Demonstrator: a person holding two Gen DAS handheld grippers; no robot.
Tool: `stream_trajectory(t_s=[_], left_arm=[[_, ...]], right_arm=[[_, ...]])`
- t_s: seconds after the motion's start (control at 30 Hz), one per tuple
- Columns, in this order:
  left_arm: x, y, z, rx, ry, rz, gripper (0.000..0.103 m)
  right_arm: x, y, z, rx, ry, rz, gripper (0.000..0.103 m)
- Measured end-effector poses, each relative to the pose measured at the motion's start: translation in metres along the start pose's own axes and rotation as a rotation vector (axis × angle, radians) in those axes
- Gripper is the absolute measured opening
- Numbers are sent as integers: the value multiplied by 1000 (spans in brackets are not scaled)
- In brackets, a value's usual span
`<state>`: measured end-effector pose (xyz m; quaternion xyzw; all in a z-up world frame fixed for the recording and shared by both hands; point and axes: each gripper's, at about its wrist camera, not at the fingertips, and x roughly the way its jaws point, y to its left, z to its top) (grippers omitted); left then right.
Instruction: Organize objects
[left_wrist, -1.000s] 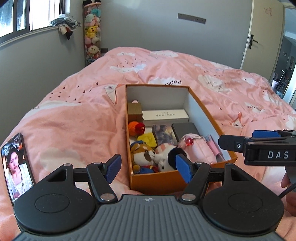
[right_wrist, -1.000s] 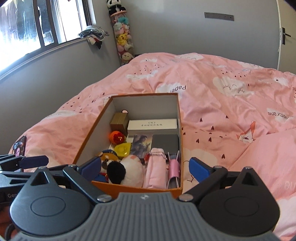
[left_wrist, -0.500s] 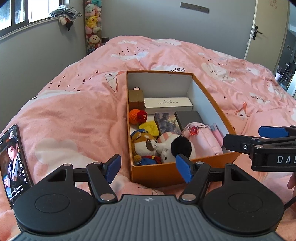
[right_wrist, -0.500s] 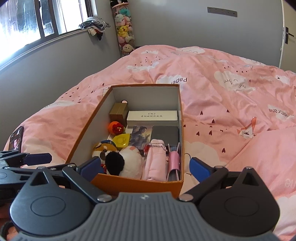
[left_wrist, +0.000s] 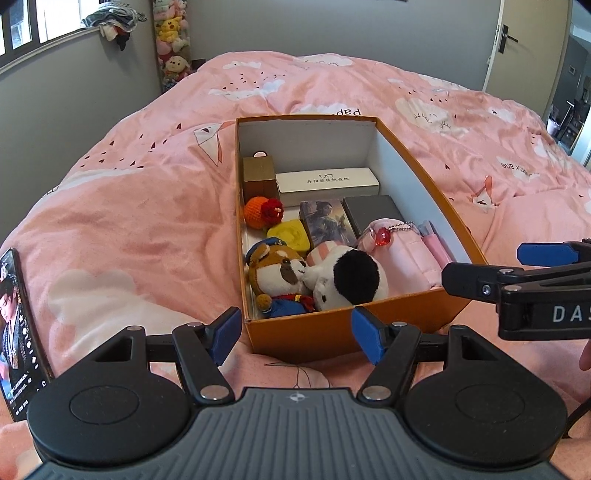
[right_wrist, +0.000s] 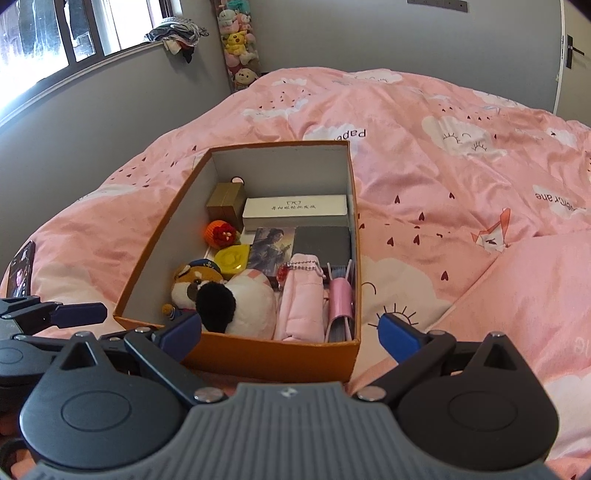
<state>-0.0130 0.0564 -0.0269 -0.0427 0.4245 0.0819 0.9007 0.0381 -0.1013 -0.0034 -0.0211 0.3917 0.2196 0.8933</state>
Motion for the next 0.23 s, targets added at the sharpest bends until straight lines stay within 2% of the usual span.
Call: stream_trajectory(t_s=[0.23], left_arm=[[-3, -1, -1, 6, -13, 8, 80]], right_arm=[[-1, 2, -1, -10, 0, 2, 102]])
